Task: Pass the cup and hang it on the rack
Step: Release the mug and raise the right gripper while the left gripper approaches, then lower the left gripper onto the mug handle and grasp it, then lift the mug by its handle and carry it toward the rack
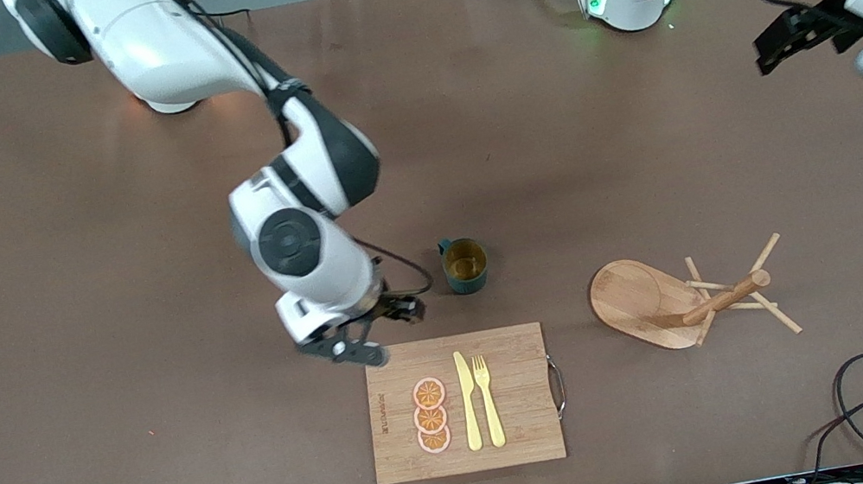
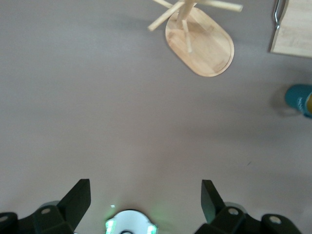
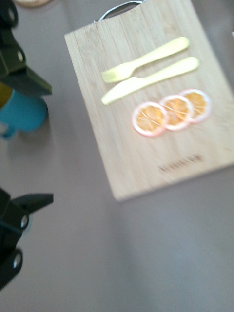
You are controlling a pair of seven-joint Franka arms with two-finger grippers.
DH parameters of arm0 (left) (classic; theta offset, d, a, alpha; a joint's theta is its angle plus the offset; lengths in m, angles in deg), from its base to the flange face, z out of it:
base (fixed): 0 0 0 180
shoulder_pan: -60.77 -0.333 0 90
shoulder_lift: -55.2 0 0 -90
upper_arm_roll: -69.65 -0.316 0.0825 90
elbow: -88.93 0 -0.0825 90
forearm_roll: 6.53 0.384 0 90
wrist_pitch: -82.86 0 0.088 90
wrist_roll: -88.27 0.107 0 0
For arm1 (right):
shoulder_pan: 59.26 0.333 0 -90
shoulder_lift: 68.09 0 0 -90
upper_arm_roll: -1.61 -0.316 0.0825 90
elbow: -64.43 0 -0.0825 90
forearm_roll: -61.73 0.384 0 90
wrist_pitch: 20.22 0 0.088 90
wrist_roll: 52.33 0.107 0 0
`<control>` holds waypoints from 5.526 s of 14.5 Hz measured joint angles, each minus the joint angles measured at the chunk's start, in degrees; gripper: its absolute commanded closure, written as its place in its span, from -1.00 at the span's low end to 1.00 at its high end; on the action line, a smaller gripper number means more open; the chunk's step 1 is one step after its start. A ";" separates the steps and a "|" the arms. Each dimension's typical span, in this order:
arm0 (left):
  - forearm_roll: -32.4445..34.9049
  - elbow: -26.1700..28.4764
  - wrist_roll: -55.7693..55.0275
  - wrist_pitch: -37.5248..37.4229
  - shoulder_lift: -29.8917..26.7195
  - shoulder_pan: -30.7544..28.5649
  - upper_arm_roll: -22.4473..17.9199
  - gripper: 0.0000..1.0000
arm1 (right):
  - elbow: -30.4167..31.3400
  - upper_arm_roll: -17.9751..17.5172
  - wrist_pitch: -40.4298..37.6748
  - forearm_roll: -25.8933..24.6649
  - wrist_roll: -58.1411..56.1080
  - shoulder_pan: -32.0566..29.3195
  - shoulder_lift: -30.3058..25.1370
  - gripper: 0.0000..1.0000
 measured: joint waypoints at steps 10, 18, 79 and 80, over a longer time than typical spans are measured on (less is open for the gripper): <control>13.75 -3.39 -23.10 2.81 11.53 10.62 9.65 -1.00 | 14.19 1.97 -5.47 -3.66 -35.89 -20.85 -17.53 -1.00; 27.16 -8.64 -44.98 5.97 27.43 31.73 9.56 -1.00 | 24.30 1.96 -2.19 -8.11 -45.23 -27.56 -27.09 -1.00; 39.35 -20.17 -96.91 26.38 39.78 39.88 1.77 0.99 | 22.44 1.40 -17.88 -12.54 -41.34 -28.82 -42.67 -1.00; 35.91 -20.21 -94.42 26.38 37.55 37.84 1.74 1.00 | 22.44 1.38 -17.90 -12.54 -41.34 -28.82 -42.67 -1.00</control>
